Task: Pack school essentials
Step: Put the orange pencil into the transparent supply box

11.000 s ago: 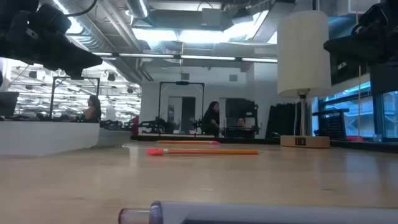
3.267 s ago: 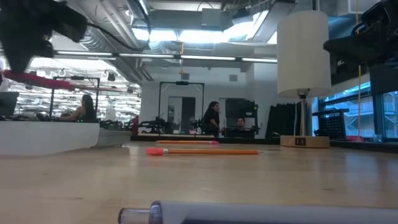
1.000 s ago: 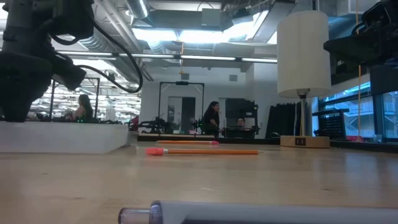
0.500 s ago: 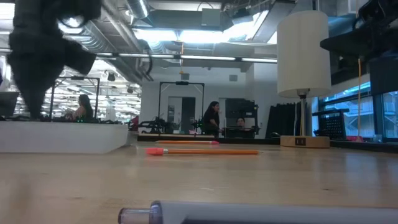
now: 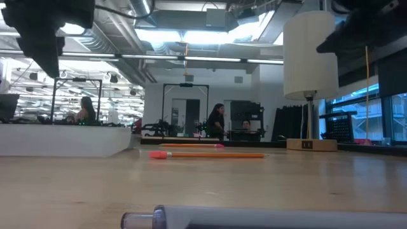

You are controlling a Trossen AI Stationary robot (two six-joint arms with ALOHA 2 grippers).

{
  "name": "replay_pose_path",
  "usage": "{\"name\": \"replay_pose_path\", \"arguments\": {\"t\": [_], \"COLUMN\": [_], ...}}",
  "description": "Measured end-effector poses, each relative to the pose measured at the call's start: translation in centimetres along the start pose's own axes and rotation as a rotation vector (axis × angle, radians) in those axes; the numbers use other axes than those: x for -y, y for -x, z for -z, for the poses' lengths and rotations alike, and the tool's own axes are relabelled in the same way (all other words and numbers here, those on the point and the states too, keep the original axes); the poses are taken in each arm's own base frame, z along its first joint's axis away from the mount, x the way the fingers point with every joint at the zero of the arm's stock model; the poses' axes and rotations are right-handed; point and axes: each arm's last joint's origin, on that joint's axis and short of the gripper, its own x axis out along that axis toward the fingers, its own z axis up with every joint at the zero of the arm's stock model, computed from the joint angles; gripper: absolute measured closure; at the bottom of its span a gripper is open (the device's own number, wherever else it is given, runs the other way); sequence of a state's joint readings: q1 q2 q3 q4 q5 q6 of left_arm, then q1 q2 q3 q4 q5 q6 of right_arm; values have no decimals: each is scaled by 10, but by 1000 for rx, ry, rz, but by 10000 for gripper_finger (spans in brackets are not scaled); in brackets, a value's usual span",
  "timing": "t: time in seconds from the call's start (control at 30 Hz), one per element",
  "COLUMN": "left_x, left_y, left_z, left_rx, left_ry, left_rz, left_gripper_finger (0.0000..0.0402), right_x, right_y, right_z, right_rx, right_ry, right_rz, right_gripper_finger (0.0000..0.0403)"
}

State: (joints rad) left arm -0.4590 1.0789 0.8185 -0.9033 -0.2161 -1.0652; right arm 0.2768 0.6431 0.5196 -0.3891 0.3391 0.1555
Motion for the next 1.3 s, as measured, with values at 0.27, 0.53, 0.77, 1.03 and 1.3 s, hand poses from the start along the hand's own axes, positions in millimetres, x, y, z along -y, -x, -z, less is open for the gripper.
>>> {"name": "replay_pose_path", "arguments": {"t": [0.27, 0.53, 0.77, 1.03, 1.3], "left_x": [9, 15, 18, 21, 23], "left_y": [5, 10, 13, 15, 17], "left_z": [16, 29, 36, 43, 48], "left_rx": [36, 87, 136, 152, 162], "left_ry": [-4, -41, -86, -134, -173], "left_rz": [14, 31, 33, 55, 65], "left_gripper_finger": [300, 300, 298, 299, 300], "right_x": [-27, -47, -64, -76, -94], "right_y": [-33, -68, -105, -144, -201], "right_z": [-58, -101, -131, -157, -136], "right_rx": [-249, -373, -384, -361, -420], "right_ry": [114, 192, 216, 294, 432], "right_rz": [-159, -191, -192, -205, -312], "right_gripper_finger": [402, 384, 331, 242, 212]}}
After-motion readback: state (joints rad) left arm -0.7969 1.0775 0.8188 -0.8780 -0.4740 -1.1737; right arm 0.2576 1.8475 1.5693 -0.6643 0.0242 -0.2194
